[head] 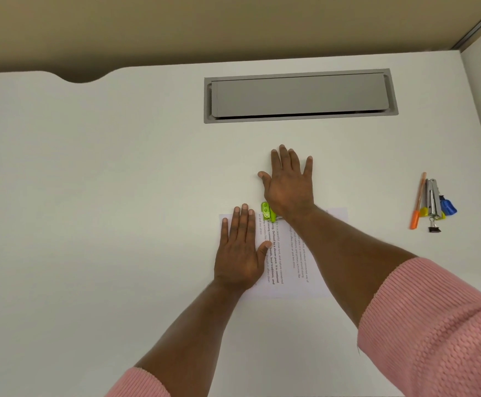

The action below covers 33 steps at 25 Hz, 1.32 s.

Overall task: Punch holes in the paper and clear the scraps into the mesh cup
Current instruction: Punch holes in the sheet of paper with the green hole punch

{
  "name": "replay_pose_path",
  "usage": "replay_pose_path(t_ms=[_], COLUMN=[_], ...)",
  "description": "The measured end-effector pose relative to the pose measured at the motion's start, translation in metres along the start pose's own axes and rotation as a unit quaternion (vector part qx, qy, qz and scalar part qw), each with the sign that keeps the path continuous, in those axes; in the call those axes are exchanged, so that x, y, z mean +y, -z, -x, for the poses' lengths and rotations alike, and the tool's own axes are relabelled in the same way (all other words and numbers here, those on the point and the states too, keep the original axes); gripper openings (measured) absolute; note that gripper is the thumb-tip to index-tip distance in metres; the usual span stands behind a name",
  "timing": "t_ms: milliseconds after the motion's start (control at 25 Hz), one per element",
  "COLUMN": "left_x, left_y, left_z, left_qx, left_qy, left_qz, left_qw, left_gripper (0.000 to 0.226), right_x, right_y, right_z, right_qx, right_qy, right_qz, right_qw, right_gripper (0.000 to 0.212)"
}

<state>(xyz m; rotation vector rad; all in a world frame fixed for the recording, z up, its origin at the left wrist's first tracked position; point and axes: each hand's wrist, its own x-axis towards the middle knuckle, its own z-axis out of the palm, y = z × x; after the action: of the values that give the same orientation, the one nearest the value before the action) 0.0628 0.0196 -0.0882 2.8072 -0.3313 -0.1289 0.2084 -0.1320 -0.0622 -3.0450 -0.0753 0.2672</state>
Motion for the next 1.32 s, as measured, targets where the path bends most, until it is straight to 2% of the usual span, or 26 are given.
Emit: replay_pose_path(t_ms=[440,520,640,720,840,1000,1320], left_x=[0.005,0.007,0.011,0.014,0.017,0.021,0.029], left_y=[0.009,0.015,0.027,0.035,0.043,0.047,0.049], left_z=[-0.001,-0.002,-0.007,-0.015,-0.027,-0.034,-0.025], left_qx=[-0.034,-0.044,-0.041,-0.039,-0.040,-0.029,-0.039], left_qy=[0.012,0.014,0.017,0.020,0.026,0.030,0.041], left_qz=[-0.001,0.007,0.017,0.019,0.026,0.044,0.032], left_qw=[0.999,0.999,0.999,0.999,0.999,0.998,0.998], left_gripper=[0.075,0.077,0.080,0.079,0.074,0.061,0.052], right_x=[-0.003,0.002,0.027,0.056,0.086,0.090,0.084], right_y=[0.024,0.029,0.035,0.032,0.022,0.007,-0.004], right_z=[0.015,0.026,0.053,0.077,0.106,0.117,0.138], right_qx=[-0.002,0.029,0.125,0.152,0.090,0.008,0.021], right_qy=[-0.021,-0.028,-0.060,-0.054,0.007,0.026,0.029], right_qz=[-0.068,-0.110,-0.207,-0.224,-0.199,-0.183,-0.179], right_qw=[0.997,0.993,0.968,0.961,0.976,0.983,0.983], right_gripper=[0.071,0.066,0.047,0.041,0.052,0.068,0.074])
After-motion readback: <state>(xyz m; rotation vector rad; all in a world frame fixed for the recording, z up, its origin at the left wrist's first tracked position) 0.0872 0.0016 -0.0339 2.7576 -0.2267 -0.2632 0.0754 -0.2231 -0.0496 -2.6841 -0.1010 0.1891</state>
